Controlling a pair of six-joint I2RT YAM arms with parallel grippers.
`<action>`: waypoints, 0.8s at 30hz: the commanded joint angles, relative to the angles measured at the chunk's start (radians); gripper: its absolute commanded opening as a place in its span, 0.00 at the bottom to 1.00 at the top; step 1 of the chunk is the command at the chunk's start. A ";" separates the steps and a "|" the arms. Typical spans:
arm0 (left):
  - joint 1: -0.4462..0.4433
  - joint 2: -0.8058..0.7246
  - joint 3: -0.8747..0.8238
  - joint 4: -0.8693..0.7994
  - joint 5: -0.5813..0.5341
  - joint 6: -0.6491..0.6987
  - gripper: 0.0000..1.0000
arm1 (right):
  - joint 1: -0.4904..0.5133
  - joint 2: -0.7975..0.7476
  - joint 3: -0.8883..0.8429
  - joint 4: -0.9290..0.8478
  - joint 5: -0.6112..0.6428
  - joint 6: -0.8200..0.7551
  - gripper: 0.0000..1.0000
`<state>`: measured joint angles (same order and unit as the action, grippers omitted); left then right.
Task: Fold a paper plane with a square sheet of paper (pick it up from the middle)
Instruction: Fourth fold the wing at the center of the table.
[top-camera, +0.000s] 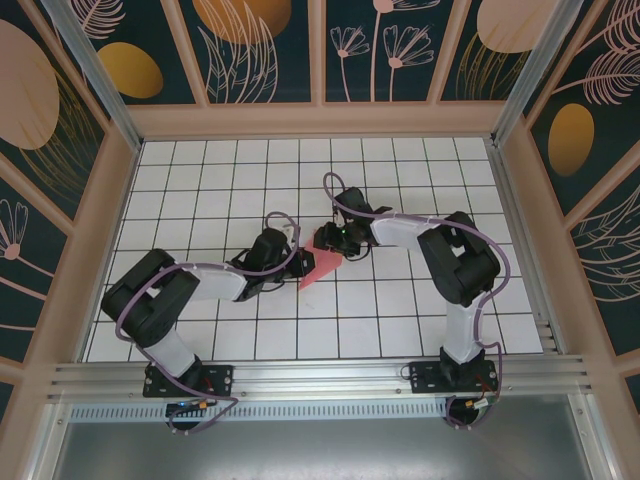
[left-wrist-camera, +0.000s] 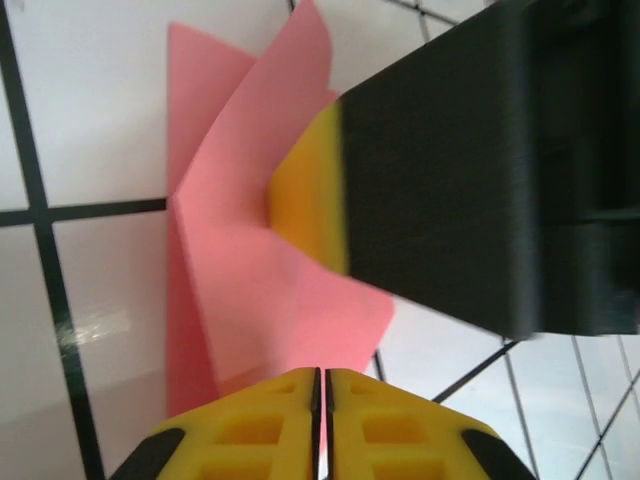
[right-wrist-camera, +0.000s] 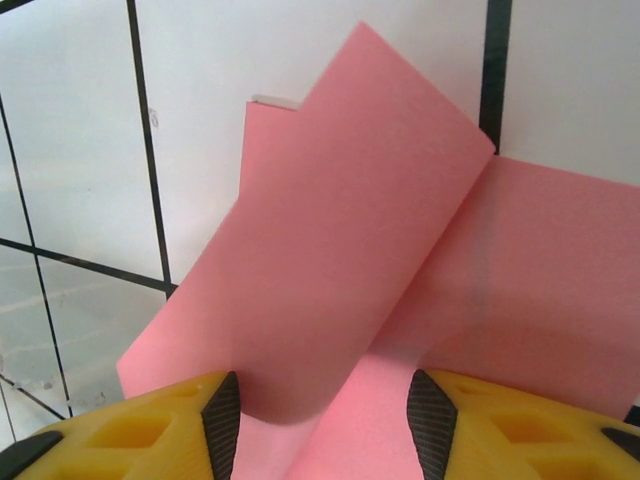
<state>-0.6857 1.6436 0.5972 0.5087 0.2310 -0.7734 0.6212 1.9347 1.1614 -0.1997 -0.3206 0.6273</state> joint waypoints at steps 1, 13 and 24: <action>0.004 -0.061 -0.022 0.008 -0.005 -0.016 0.18 | 0.003 0.063 -0.021 -0.080 0.106 0.044 0.50; 0.003 -0.052 -0.071 0.083 0.004 -0.089 0.20 | 0.008 0.061 -0.046 -0.077 0.150 0.136 0.41; 0.003 0.014 -0.061 0.129 0.045 -0.112 0.20 | 0.012 0.073 -0.035 -0.129 0.181 0.176 0.37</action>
<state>-0.6857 1.6352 0.5327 0.5991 0.2550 -0.8703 0.6323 1.9347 1.1564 -0.2104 -0.2428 0.7780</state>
